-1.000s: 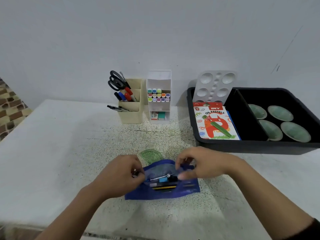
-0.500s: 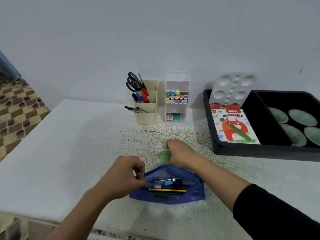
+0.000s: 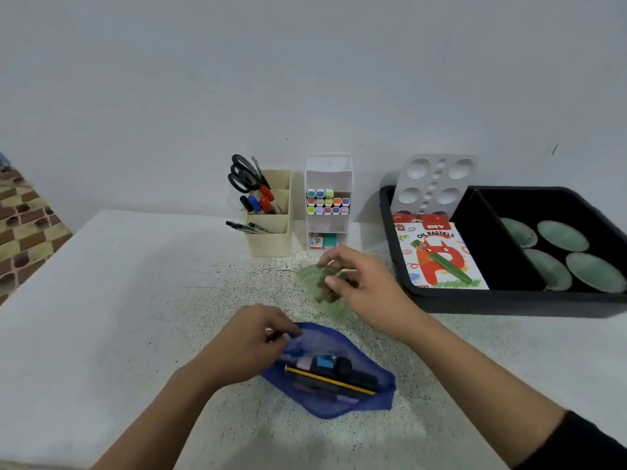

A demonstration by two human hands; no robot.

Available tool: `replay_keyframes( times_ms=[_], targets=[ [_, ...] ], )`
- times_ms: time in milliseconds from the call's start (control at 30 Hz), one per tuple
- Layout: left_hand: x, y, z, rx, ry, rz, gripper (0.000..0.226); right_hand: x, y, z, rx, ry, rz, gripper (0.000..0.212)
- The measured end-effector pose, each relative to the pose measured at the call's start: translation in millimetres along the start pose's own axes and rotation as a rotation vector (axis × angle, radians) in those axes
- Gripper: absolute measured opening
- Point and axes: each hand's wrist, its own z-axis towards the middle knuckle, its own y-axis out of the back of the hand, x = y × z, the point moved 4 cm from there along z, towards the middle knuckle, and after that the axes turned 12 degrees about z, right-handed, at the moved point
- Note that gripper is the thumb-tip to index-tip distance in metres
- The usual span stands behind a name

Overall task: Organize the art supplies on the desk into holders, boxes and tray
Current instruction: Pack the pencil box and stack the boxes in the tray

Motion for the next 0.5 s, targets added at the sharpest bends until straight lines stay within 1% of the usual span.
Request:
replay_keyframes(
  times_ms=[33,67,133,167,233,300,367,400,467,500],
  targets=[
    [0,2,4,-0.027,0.009,-0.033,0.029,5,-1,-10,0.022,0.029,-0.013,0.026],
    [0,3,7,-0.047,0.018,-0.061,0.029,6,-2,-19,0.043,0.073,-0.114,0.023],
    [1,3,14,-0.062,0.046,-0.108,0.030,-3,-7,-33,0.120,0.174,-0.433,0.018],
    [1,3,17,-0.062,0.065,-0.125,0.030,-8,-10,-40,0.170,0.195,-0.530,0.019],
    [3,1,21,-0.046,0.107,-0.162,0.033,-11,-15,-50,0.207,0.247,-0.555,0.021],
    [2,-2,22,-0.020,0.150,-0.238,0.037,-4,-16,-54,0.159,0.342,-0.506,0.022],
    [-2,-4,22,-0.005,0.177,-0.339,0.040,-1,-13,-51,0.121,0.324,-0.506,0.022],
    [-2,-4,21,-0.011,0.190,-0.387,0.041,-4,-12,-47,0.133,0.286,-0.569,0.021],
    [-1,-5,20,-0.031,0.208,-0.438,0.036,-21,-12,-40,0.244,0.154,-0.733,0.015],
    [1,-5,18,-0.044,0.202,-0.431,0.031,-28,-13,-38,0.299,0.097,-0.758,0.015]
  ],
)
